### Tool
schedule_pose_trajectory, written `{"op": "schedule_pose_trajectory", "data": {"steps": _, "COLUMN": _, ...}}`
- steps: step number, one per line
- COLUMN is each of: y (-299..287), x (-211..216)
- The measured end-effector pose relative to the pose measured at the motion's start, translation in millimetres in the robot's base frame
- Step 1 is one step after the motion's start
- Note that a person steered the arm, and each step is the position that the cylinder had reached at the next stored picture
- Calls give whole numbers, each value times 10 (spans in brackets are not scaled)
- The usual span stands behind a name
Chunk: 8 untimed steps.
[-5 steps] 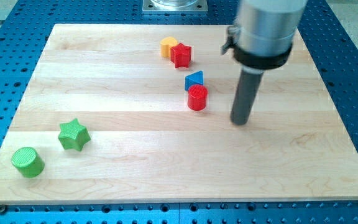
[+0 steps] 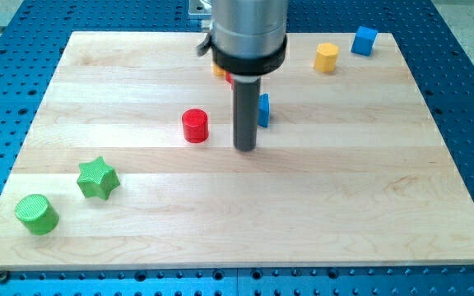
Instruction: Adjust the red blockstriangle and heart in a diagonal line
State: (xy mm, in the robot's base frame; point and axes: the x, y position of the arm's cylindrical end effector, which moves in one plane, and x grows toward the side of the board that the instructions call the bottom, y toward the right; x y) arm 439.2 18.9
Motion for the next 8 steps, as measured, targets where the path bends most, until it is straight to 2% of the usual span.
{"op": "schedule_pose_trajectory", "data": {"steps": 1, "y": -89, "x": -287}}
{"op": "schedule_pose_trajectory", "data": {"steps": 2, "y": -359, "x": -345}}
{"op": "schedule_pose_trajectory", "data": {"steps": 4, "y": -1140, "x": 49}}
{"op": "schedule_pose_trajectory", "data": {"steps": 5, "y": -255, "x": 145}}
{"op": "schedule_pose_trajectory", "data": {"steps": 6, "y": 881, "x": -3}}
{"op": "schedule_pose_trajectory", "data": {"steps": 7, "y": 1375, "x": -461}}
{"op": "schedule_pose_trajectory", "data": {"steps": 8, "y": 346, "x": -347}}
